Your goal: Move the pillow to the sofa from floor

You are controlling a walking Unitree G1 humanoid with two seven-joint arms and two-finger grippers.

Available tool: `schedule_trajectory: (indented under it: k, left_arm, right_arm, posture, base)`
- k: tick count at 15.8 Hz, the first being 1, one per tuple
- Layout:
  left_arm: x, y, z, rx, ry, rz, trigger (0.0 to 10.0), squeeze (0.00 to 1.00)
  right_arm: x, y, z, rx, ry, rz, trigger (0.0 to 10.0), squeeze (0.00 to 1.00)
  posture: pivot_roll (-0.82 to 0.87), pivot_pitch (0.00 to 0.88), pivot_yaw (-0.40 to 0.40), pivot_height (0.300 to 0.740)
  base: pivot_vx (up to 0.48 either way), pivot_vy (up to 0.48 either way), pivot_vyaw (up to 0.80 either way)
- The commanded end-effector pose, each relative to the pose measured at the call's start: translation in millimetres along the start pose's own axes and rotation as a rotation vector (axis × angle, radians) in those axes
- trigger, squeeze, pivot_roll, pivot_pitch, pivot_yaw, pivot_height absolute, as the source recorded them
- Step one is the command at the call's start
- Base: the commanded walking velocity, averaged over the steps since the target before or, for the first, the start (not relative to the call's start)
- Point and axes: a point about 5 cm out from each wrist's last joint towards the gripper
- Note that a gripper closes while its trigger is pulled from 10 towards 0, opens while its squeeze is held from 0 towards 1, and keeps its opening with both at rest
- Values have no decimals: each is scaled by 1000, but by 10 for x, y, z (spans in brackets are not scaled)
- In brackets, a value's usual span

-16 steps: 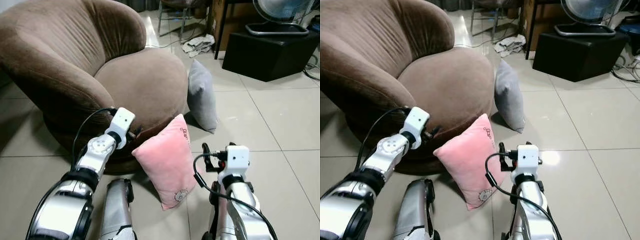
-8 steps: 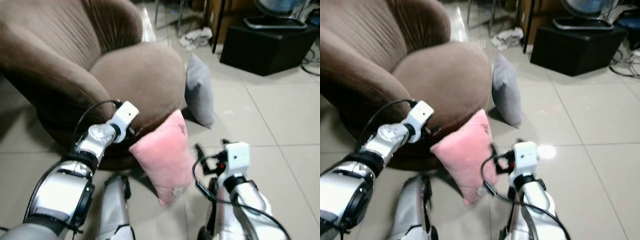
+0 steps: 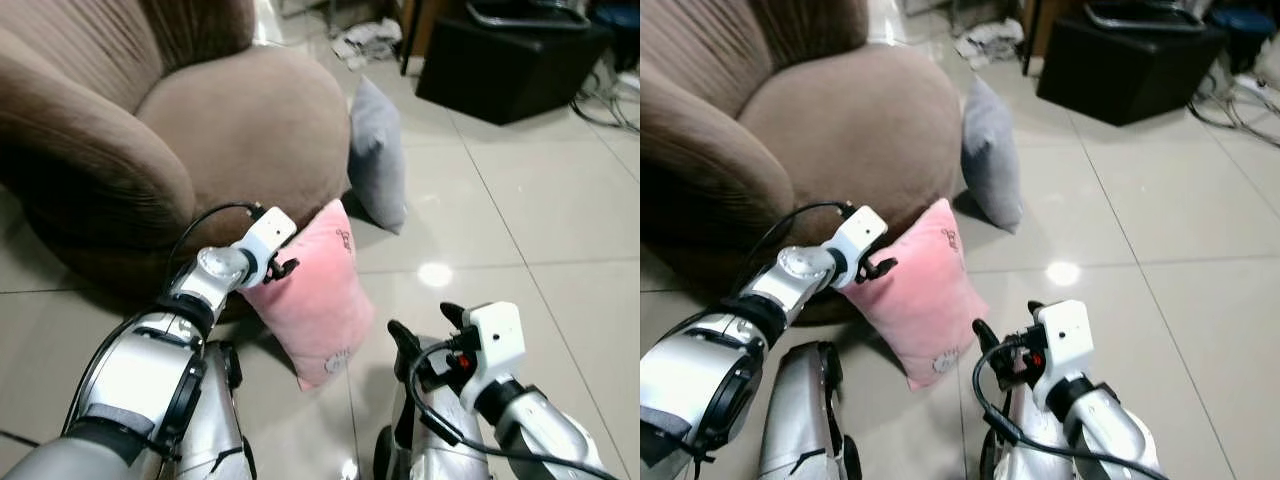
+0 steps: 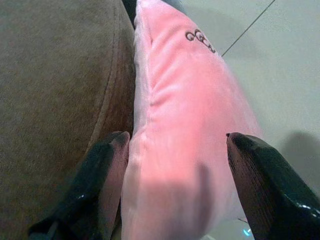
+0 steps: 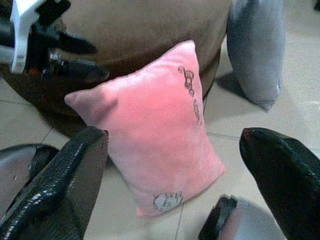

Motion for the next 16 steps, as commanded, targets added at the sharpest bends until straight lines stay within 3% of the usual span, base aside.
schedule_trajectory:
  k: [1, 10, 16]
  left_arm:
    - [22, 0, -6, 22, -9, 9, 10000, 0]
    - [199, -160, -103, 163, 70, 173, 10000, 0]
    - [341, -177, -163, 196, 148, 215, 10000, 0]
  right_arm:
    - [18, 50, -50, -10, -3, 17, 10000, 0]
    - [158, 79, -353, 27, -40, 55, 10000, 0]
    - [190, 39, -447, 47, -49, 58, 10000, 0]
  posture:
    - [-215, 199, -13, 475]
    - [-279, 265, -27, 475]
    - [-295, 265, -30, 475]
  base:
    - [0, 0, 0]
    - [0, 0, 0]
    - [0, 0, 0]
Point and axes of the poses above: a point about 5 cm out from each wrist's last joint towards the gripper, its own z axis pointing out of the wrist towards the gripper, its own y axis along the axis of the wrist's last joint, x = y × z, and after that the axes turned 12 degrees about z, right-handed
